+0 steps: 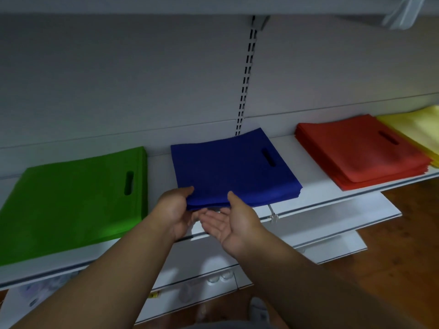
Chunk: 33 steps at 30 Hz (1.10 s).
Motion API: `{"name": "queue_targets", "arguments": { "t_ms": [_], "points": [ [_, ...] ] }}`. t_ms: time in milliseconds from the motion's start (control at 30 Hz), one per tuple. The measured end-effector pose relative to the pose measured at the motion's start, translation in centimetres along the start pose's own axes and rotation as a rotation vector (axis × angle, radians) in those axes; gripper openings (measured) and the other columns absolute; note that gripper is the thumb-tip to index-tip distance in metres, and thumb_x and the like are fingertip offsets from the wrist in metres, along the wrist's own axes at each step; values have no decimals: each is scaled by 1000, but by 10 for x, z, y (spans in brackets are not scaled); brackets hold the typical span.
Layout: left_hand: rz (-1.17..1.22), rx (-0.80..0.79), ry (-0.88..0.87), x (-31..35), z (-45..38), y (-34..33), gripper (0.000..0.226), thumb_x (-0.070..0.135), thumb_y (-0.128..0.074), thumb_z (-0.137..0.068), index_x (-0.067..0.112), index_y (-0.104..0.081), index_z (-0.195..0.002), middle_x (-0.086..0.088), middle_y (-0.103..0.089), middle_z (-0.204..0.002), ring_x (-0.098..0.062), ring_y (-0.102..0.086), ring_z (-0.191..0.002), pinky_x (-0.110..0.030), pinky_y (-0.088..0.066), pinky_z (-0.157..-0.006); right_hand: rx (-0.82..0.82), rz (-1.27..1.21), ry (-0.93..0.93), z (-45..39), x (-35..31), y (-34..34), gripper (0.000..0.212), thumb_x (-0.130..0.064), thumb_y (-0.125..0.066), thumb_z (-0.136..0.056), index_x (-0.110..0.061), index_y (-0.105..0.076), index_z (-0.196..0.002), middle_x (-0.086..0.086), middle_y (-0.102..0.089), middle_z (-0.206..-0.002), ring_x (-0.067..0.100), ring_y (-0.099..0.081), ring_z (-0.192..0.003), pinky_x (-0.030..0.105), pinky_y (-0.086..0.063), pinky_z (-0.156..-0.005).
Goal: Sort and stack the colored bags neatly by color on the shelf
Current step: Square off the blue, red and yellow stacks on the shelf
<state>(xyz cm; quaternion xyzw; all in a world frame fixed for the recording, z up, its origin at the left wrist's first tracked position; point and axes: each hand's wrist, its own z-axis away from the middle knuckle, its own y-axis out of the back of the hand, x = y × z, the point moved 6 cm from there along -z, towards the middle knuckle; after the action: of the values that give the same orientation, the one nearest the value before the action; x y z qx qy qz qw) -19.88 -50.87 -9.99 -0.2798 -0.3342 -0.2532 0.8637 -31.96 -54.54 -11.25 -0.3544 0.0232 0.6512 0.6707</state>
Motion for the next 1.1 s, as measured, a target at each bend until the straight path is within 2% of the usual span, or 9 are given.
{"name": "queue_targets", "arguments": {
  "t_ms": [167,300,467,600,700,833,967,1033,1100],
  "points": [
    [61,-12,-55,3,-4,-5,24,2,-40,-100,6,-57,-117,-14,-69,-108,-30,-68,-95,-41,-56,-72,-46,-333,-62,-10,-20,-7,51,-45,-55,-97,-3,-53,-125,31,-65,-110,46,-67,-96,59,-52,-90],
    [1,49,-67,5,-9,-2,27,3,-43,-100,11,-54,-123,-10,-64,-118,-26,-65,-94,-40,-54,-62,15,-498,55,-18,-57,11,35,-33,-49,-101,-12,-55,-128,26,-66,-114,48,-66,-98,71,-49,-83],
    [24,79,3,3,-9,6,29,3,-46,-99,11,-53,-126,-10,-60,-122,-27,-63,-95,-40,-52,-60,110,-561,191,-17,-95,40,24,-16,-50,-100,-19,-58,-122,17,-70,-108,41,-68,-94,67,-53,-77],
    [14,75,16,2,-10,9,30,0,-45,-97,9,-53,-125,-12,-60,-122,-28,-62,-94,-45,-53,-67,141,-554,269,-23,-120,64,36,-3,-47,-96,-14,-54,-129,21,-69,-111,41,-69,-96,64,-54,-78],
    [21,90,20,0,-11,12,30,-1,-44,-96,9,-53,-123,-12,-62,-118,-28,-63,-95,-46,-53,-67,119,-436,239,-21,-122,76,33,-4,-52,-95,-10,-54,-126,24,-68,-112,44,-69,-96,66,-52,-81],
    [-14,91,24,3,-10,13,28,-2,-44,-95,9,-57,-117,-12,-65,-112,-31,-64,-99,-50,-55,-75,116,-210,237,-18,-131,103,26,-20,-55,-98,-9,-59,-121,20,-71,-108,41,-70,-95,63,-53,-85],
    [-145,149,-16,16,-15,14,13,7,-50,-97,8,-63,-100,-12,-69,-94,-27,-67,-83,-39,-54,-68,143,298,225,-18,-159,121,31,-38,-53,-99,-14,-63,-116,12,-74,-106,33,-72,-93,51,-58,-82],
    [-198,183,-25,21,-21,13,11,13,-55,-97,8,-63,-101,-12,-69,-94,-26,-67,-83,-36,-53,-69,143,516,217,-21,-174,120,31,-39,-54,-98,-14,-63,-116,11,-73,-107,31,-70,-95,48,-58,-81],
    [-276,194,-47,29,-28,9,13,17,-57,-97,7,-62,-104,-11,-68,-94,-27,-66,-86,-36,-54,-75,124,601,202,-29,-188,112,30,-33,-55,-99,-9,-62,-116,14,-73,-105,33,-71,-95,45,-59,-75]
  ]
}}
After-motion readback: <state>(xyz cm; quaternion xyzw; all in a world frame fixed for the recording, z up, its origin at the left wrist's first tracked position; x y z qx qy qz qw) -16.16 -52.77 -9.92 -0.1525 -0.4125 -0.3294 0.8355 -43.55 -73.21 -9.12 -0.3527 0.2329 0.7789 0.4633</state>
